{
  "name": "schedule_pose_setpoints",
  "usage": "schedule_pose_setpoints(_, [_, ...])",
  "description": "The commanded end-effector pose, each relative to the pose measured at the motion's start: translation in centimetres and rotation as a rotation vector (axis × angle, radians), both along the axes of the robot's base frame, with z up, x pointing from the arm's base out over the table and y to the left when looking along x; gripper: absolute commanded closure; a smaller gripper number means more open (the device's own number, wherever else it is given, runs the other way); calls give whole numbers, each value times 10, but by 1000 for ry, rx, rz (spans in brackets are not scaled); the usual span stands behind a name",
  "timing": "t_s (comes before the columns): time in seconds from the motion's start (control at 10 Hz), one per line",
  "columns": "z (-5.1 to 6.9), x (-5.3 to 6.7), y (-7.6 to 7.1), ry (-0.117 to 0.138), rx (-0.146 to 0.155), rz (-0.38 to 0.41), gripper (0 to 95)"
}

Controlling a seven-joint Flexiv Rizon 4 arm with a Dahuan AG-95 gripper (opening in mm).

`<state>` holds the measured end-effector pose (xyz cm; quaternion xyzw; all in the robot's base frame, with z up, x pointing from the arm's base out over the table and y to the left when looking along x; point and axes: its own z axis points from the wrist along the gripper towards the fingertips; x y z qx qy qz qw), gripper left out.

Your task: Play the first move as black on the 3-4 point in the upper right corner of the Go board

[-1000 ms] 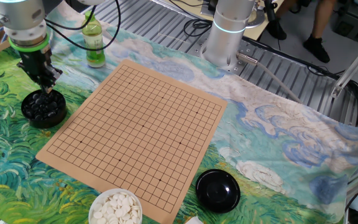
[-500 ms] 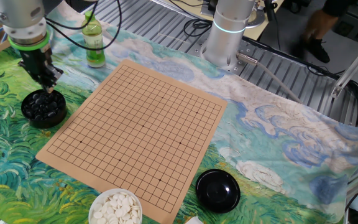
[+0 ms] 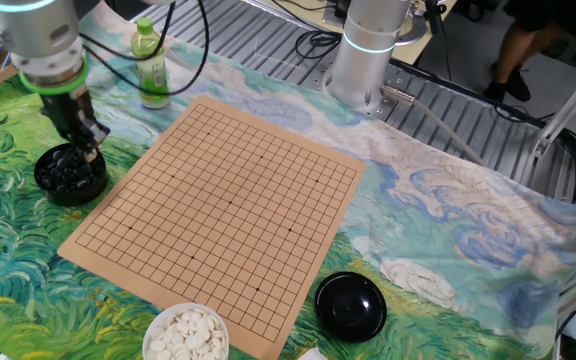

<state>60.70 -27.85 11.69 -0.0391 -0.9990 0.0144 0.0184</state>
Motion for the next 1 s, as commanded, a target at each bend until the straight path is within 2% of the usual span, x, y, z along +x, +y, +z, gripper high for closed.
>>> schedule_pose_setpoints(0.1, [-1, 2, 12, -10, -4, -36, 950])
schedule_pose_setpoints(0.3, [-13, 13, 24, -20, 2, -61, 950])
schedule_pose_setpoints(0.7, [-39, 32, 34, -54, 4, -58, 950])
schedule_pose_setpoints(1.0, [-43, 33, 51, -58, -13, -68, 950])
